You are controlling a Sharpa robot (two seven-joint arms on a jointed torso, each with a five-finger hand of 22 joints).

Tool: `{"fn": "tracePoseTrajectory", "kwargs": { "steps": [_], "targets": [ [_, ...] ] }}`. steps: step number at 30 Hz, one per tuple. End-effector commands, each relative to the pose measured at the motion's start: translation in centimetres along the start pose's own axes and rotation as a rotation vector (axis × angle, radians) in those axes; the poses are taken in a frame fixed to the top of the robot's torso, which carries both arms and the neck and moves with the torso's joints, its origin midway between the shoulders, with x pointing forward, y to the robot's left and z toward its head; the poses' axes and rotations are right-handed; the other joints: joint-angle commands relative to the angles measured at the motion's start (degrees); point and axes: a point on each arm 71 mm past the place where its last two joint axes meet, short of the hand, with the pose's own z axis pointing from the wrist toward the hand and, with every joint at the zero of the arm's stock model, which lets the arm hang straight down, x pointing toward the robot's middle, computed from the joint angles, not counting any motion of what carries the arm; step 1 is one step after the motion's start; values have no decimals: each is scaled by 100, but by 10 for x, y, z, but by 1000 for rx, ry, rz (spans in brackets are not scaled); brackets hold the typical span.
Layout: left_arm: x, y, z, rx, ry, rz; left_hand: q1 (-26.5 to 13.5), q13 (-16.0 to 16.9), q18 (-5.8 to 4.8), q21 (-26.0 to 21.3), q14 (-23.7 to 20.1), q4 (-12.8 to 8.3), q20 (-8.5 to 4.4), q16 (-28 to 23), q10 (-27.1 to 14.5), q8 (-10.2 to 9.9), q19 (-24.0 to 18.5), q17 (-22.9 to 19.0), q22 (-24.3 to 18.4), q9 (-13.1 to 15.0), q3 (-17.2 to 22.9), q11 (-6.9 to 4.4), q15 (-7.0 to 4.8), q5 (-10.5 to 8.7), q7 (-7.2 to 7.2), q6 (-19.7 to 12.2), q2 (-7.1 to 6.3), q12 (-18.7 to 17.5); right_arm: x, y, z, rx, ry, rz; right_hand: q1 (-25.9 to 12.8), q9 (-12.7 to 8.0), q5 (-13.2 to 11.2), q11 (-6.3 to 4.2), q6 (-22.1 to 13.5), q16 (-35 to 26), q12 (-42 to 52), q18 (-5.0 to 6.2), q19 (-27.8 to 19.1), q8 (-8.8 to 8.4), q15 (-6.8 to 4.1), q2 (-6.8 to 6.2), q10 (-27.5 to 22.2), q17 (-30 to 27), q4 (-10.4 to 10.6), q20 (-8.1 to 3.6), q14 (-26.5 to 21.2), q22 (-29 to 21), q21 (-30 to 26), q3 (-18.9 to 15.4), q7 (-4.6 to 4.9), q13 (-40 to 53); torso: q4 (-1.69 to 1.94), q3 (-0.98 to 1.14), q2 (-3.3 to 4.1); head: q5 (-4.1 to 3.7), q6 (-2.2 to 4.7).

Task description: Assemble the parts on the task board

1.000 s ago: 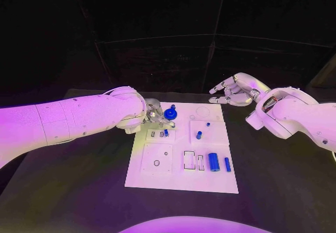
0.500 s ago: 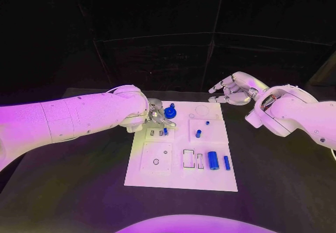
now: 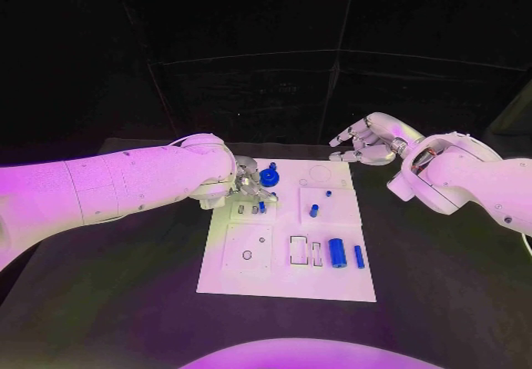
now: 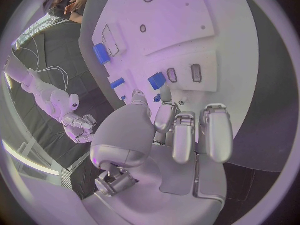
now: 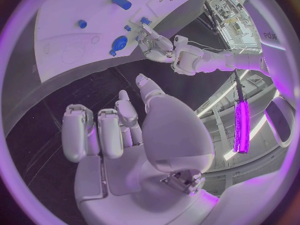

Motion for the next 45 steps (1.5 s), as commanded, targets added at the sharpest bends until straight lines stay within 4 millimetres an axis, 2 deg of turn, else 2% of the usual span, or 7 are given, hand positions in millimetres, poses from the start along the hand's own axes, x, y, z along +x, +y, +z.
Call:
{"fn": "tracePoseTrajectory", "kwargs": {
  "steps": [1,10,27,29,35,42,45],
  "targets": [
    [1,-1,0,-7,23,22,66,9,-109,29,615,-31,-20,18,1,38,17,1508,14,13,-6,-8,-37,-14,-10,-31,-9,1,0,1,1,-4,7,-5,40,0,28,-33,42,-38,-38,11,-33,38,-20,9,-21,-5,-16,-9,261,46,-38,-20,-3,-10,4,0,-1,1,-13],
    [8,1,1,-14,48,39,86,27,-112,36,615,-37,-21,18,13,64,21,1508,30,37,-5,-11,-38,-14,-15,-29,-1,15,0,1,2,-2,7,-6,40,0,28,-33,42,-38,-38,11,-33,38,-20,9,-21,-5,-16,-9,261,46,-38,-20,-3,-10,0,-1,-3,2,-34],
    [9,-1,1,-9,39,35,187,30,-112,39,615,-84,-25,18,17,123,19,1508,37,101,22,-19,-45,-13,-24,-49,31,20,1,1,3,-1,8,-6,39,0,38,-34,47,-42,-37,12,-35,41,-21,10,-19,-12,-16,-10,259,42,-40,-23,-5,-9,2,1,-2,-9,-50],
    [8,-1,1,-9,33,31,264,29,-111,39,615,-120,-28,18,16,149,17,1508,37,134,70,-22,-48,-13,-27,-69,90,20,1,1,3,-1,9,-6,40,1,41,-35,48,-41,-37,12,-35,43,-21,12,-19,-9,-17,-11,260,43,-40,-22,-5,-9,3,1,-3,-8,-55],
    [8,-2,0,-5,25,24,659,24,-112,42,615,-346,-38,18,10,215,13,1508,48,233,407,-36,-59,-8,-39,-151,375,17,1,2,4,-4,10,-6,54,1,59,-38,56,-42,-26,12,-33,48,-24,24,-8,-7,-24,-13,261,44,-40,-15,-8,2,3,2,-2,-7,-64],
    [9,-5,0,1,25,12,1009,2,-108,34,615,-571,-56,18,-16,189,3,1508,38,268,796,-66,-83,-3,-71,-266,505,-9,3,3,6,-5,14,-6,82,0,90,-42,64,-45,-32,12,-34,53,-28,35,-9,-8,-43,-16,262,42,-42,-3,-11,-5,4,1,-5,-12,-78],
    [9,-5,0,2,24,5,1245,-12,-96,6,615,-712,-77,18,-42,135,-19,1508,-16,258,1091,-91,-107,1,-95,-337,566,-32,3,3,6,-5,16,-6,121,-4,280,-48,77,-46,-24,11,-28,61,-35,49,4,0,-77,-25,266,46,-44,24,-13,4,11,3,-5,-13,-69]
  ]
}}
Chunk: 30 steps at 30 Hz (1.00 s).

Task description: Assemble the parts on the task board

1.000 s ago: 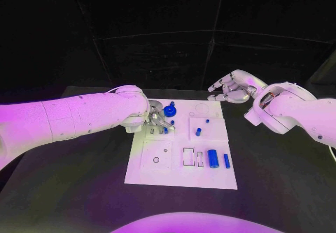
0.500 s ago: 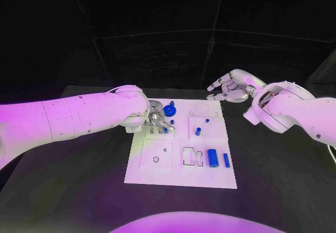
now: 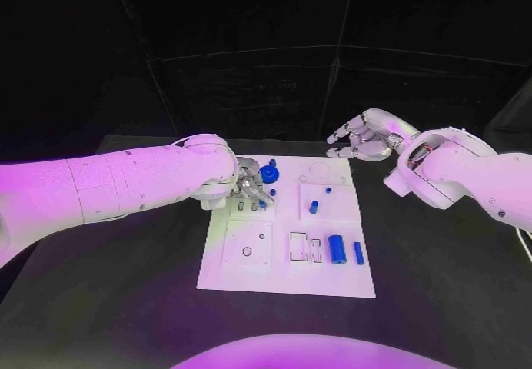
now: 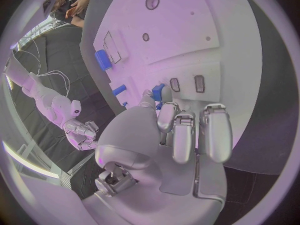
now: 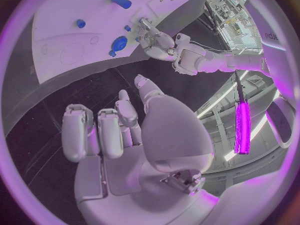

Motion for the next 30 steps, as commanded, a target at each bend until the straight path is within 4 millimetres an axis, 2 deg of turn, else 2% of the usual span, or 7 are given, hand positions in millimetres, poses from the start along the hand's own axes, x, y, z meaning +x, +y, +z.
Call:
{"fn": "tracePoseTrajectory", "kwargs": {
  "steps": [1,5,11,12,13,15,30],
  "targets": [
    [-1,0,0,-2,-8,-18,247,3,-97,-17,600,-108,-42,18,-9,-60,-8,1509,-25,-5,251,-47,-53,3,-14,-82,71,-16,0,1,1,-6,9,-2,65,-4,170,-49,53,-24,-24,10,-28,43,-36,-9,7,11,-38,-26,268,47,-21,19,0,7,6,2,-2,1,3],
    [0,0,-1,-1,-6,-21,303,-13,-97,-19,600,-161,-55,18,-33,-122,-6,1509,-16,-18,718,-46,-46,21,6,-105,-18,-44,1,2,2,-7,13,-2,70,-6,224,-50,58,-27,-26,11,-29,46,-38,-9,9,8,-48,-28,269,43,-24,28,-1,5,5,3,-2,2,-1],
    [1,1,-2,2,6,-45,193,-53,-94,-30,600,-265,-44,18,-76,-189,-9,1509,-14,-4,2056,-8,-31,227,51,-128,-521,-102,2,2,2,-6,19,-2,75,-7,266,-51,60,-28,-30,10,-27,47,-39,-11,8,9,-57,-30,269,46,-24,37,-1,1,1,-1,0,14,-8],
    [1,1,-2,3,5,-50,118,-66,-96,-34,600,-303,-32,18,-79,-183,-11,1509,-16,15,2478,16,-26,272,61,-137,-692,-115,2,2,3,-6,20,-2,75,-7,266,-51,60,-28,-30,10,-27,47,-39,-11,8,9,-57,-30,269,46,-24,37,-1,1,2,-1,-1,15,-9],
    [1,2,-2,4,4,-58,-443,-94,-92,-40,600,-230,-19,18,-61,-111,-14,1509,-12,101,3876,148,24,293,194,-90,-1277,-140,2,2,3,-6,21,-1,75,-7,266,-51,60,-28,-30,10,-27,47,-39,-11,8,9,-57,-30,269,46,-24,37,-1,1,0,0,0,21,-9],
    [1,3,-3,8,0,-78,-850,-85,-78,-42,600,-407,11,18,4,36,-12,1509,-6,246,4774,46,-7,205,101,-108,-1575,-95,2,2,3,-6,22,-1,75,-7,266,-51,60,-28,-30,10,-27,47,-39,-11,8,9,-57,-30,269,46,-24,37,-1,1,1,-1,1,25,-7],
    [-1,21,-19,21,-99,-186,-1249,-174,-89,-58,600,-813,17,18,-14,211,-17,1509,-18,433,5502,18,9,211,69,-171,-1688,-143,0,-2,6,4,18,1,60,-8,274,-50,59,-43,-102,19,-53,46,-39,-25,-45,-20,-56,-30,264,5,-40,32,0,-77,26,0,-7,-3,-35]
  ]
}}
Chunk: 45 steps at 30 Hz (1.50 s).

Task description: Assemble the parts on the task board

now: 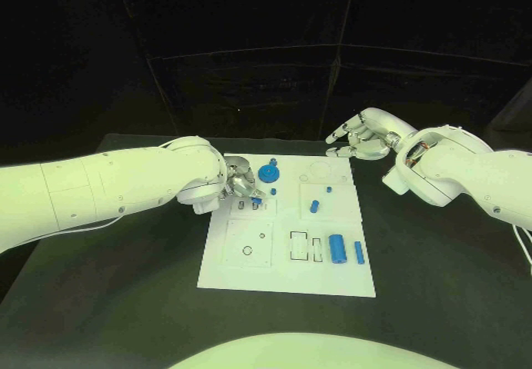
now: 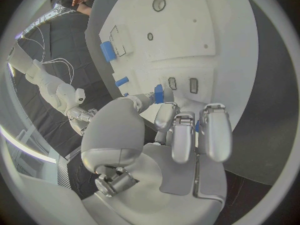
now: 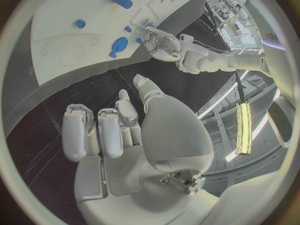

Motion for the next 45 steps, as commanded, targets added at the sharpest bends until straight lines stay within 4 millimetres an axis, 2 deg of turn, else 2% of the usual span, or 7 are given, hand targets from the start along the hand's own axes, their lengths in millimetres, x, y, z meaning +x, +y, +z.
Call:
{"fn": "tracePoseTrajectory", "kwargs": {
  "steps": [1,11,15,25,28,30,45],
  "targets": [
    [-3,-1,-3,19,-56,-46,-54,-10,-89,-37,587,-879,34,18,-9,40,0,1509,-3,6,921,-1,22,-31,-43,-60,-12,-12,-1,0,1,-2,3,3,27,-8,17,-8,26,-24,-50,20,-32,24,-38,4,-47,-10,-22,-9,264,5,-40,-6,7,-24,16,8,-4,-1,-14],
    [-1,8,-4,5,-89,-48,-88,-32,-85,-48,587,-908,33,18,-18,50,-7,1509,-25,18,956,-1,20,-38,-42,-65,-28,-27,-1,0,1,-1,1,3,15,-8,7,-7,27,-26,-67,20,-32,24,-38,-2,-59,-13,-18,-9,263,4,-41,-10,7,-41,-15,16,4,94,-18],
    [-1,11,-3,-2,-113,-44,-109,-56,-83,-53,587,-917,33,18,-30,54,-11,1509,-34,24,958,1,21,-45,-42,-70,-44,-43,-1,0,1,-1,0,3,7,-9,-1,-7,27,-26,-70,19,-31,24,-38,-2,-60,-11,-14,-9,263,7,-40,-12,7,-44,-3,11,0,96,-25],
    [5,11,2,-3,-123,-33,-171,-35,-87,-47,587,-959,33,18,-4,74,-4,1509,-16,41,924,-4,21,-65,-52,-65,-99,-19,-1,1,2,-2,-1,4,-2,-9,-14,-7,28,-26,-75,20,-32,25,-38,-3,-62,-10,-10,-9,264,4,-42,-15,7,-49,-23,5,2,122,-36],
    [8,12,3,-7,-115,-29,-176,-32,-88,-44,587,-971,32,18,0,78,-1,1509,-9,44,919,-6,20,-66,-56,-62,-108,-15,-1,1,2,-2,-1,4,-8,-9,-26,-8,29,-26,-74,20,-34,26,-38,-3,-60,-9,-8,-9,264,1,-44,-16,6,-49,-8,0,4,109,-48],
    [10,13,4,-9,-110,-23,-181,-22,-90,-40,587,-986,31,18,9,83,2,1509,-1,47,909,-9,18,-68,-60,-56,-119,-5,-1,0,2,-2,0,4,-8,-9,-26,-8,29,-26,-74,20,-34,26,-38,-3,-60,-9,-8,-9,264,1,-44,-16,6,-49,2,0,4,111,-60],
    [14,13,5,-19,-74,22,-209,51,-100,-13,587,-1090,18,18,72,102,26,1509,59,57,793,-32,1,-79,-89,-10,-173,66,-1,1,1,-1,1,4,-12,-9,-41,-9,30,-32,-84,20,-34,26,-38,-3,-67,-20,-7,-9,262,1,-44,-16,6,-60,-15,3,6,125,-102]
  ]
}}
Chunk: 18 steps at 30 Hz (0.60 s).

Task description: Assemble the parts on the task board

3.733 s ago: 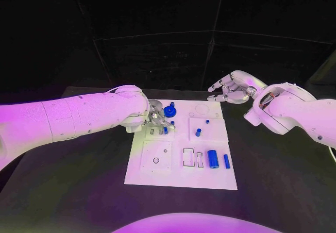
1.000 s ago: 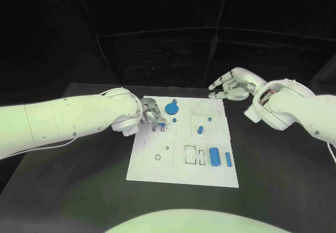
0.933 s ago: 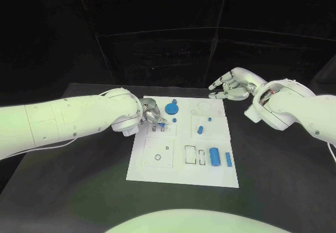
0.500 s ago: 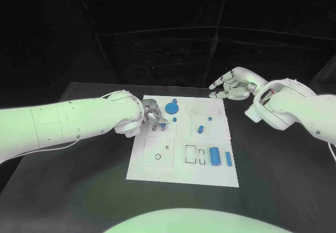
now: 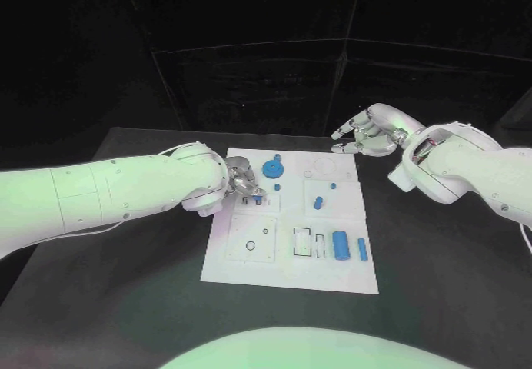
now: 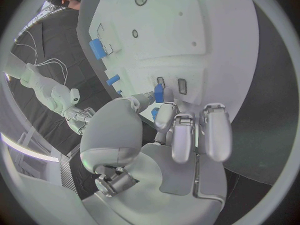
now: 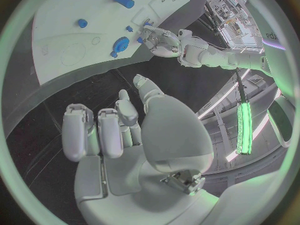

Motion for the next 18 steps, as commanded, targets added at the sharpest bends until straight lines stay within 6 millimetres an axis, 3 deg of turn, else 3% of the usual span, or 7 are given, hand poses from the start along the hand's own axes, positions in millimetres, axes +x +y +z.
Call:
{"fn": "tracePoseTrajectory", "kwargs": {
  "steps": [1,18],
  "targets": [
    [2,-2,0,3,17,32,-26,17,-101,17,587,-739,16,18,47,36,27,1509,10,2,679,-18,0,-31,-69,-28,-10,47,-1,1,0,-4,1,2,-11,-9,-11,11,30,-33,-23,20,-35,26,-38,-3,-47,-5,-7,-9,262,1,-23,-16,5,-8,1,-1,2,-8,-12],
    [3,-1,-1,-3,30,46,-118,65,-105,26,587,-782,-1,18,81,23,38,1509,35,-18,466,-41,-19,-34,-99,53,-51,97,-2,-2,0,6,-2,11,-11,-9,-11,11,30,-33,-23,20,-35,26,-38,-3,-47,-5,-7,-9,262,1,-23,-16,5,-8,-7,-2,3,36,-53]
  ]
}}
